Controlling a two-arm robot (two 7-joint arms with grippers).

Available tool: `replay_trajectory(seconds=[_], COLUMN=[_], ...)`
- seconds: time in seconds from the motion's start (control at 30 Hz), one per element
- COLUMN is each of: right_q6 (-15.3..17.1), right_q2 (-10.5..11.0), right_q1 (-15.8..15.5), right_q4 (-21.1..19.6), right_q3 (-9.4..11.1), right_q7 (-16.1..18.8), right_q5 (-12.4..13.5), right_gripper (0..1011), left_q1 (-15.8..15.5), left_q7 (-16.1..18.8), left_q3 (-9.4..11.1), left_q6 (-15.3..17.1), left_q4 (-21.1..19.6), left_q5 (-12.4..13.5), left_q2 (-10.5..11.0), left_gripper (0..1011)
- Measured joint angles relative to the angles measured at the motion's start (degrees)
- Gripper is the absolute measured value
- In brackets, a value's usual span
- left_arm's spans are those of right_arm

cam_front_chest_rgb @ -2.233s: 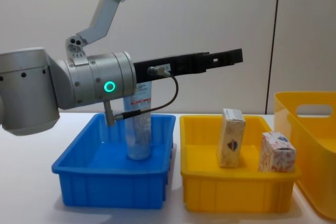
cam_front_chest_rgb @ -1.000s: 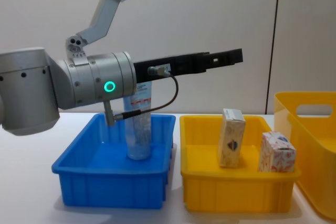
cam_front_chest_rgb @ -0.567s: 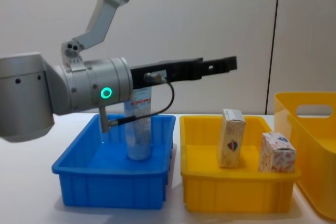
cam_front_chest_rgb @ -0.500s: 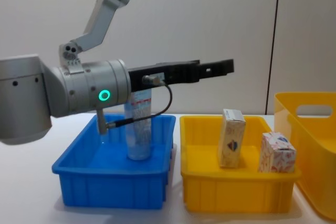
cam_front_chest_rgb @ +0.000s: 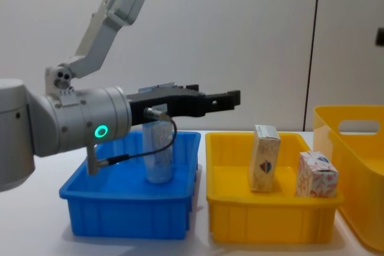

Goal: Bimanual collaborative sorting of washing and personal care products

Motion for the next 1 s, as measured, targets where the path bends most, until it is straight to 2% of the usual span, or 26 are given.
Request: replay_trajectory(seconds=[0.27, 0.3, 0.33, 0.6, 1.0], right_q6=[-4.26, -4.26, -5.42, -8.56, -9.44], right_q2=[4.43, 4.43, 5.68, 8.89, 9.81], right_q1=[-3.76, -3.76, -4.81, -7.53, -8.29], right_q4=[0.09, 0.09, 0.11, 0.16, 0.18], right_q3=[-3.97, -3.97, -5.08, -7.92, -8.75], right_q7=[2.04, 2.04, 2.63, 4.08, 4.52], right_q5=[1.96, 1.96, 2.49, 3.97, 4.39], right_gripper=[1003, 1003, 1003, 1003, 1003], left_q1=[3.36, 4.03, 4.35, 7.73, 13.14], left_q7=[5.7, 6.88, 7.48, 13.19, 22.35], left_q3=[-0.14, -0.17, -0.19, -0.33, -0.55], left_q6=[-0.24, -0.28, -0.31, -0.53, -0.92], left_q4=[-4.39, -5.26, -5.72, -10.16, -17.2], left_q5=[2.57, 3.08, 3.34, 5.86, 9.93], left_q2=[1.78, 2.12, 2.29, 4.04, 6.86], left_gripper=[1001, 1001, 1001, 1001, 1001])
